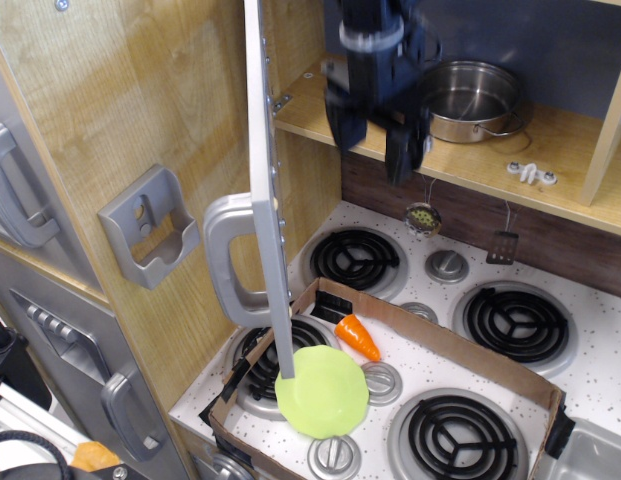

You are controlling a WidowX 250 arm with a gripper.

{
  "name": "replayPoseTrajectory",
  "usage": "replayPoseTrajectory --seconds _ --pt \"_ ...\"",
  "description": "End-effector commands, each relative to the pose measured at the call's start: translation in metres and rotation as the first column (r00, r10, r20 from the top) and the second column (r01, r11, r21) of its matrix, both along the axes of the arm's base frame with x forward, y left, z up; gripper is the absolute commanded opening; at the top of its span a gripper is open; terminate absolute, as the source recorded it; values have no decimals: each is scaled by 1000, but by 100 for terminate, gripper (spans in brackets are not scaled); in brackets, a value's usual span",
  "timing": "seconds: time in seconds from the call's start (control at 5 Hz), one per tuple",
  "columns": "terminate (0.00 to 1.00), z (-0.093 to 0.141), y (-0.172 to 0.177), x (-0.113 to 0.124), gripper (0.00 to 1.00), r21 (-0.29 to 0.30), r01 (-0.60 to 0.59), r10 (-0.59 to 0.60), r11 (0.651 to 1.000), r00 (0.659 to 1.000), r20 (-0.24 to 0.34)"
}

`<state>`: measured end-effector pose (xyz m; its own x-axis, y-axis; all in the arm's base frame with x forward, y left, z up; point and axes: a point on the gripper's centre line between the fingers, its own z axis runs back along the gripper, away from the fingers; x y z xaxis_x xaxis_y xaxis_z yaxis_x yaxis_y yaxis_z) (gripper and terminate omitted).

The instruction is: Close microwave

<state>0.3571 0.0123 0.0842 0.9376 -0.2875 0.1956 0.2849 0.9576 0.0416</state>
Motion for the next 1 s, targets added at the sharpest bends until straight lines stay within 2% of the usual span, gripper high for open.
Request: replayPoseTrajectory --seconds 0.0,0.2,0.4,0.6,0.8 --pt "0 80 11 1 100 39 62 -66 997 991 120" --pt "0 114 20 -5 100 64 114 -120 991 988 100" --pt "0 137 34 -11 100 61 154 -155 986 988 8" --pt "0 150 47 -30 100 105 189 -187 976 982 -24" --pt "0 150 59 -55 100 122 189 -181 974 980 -77"
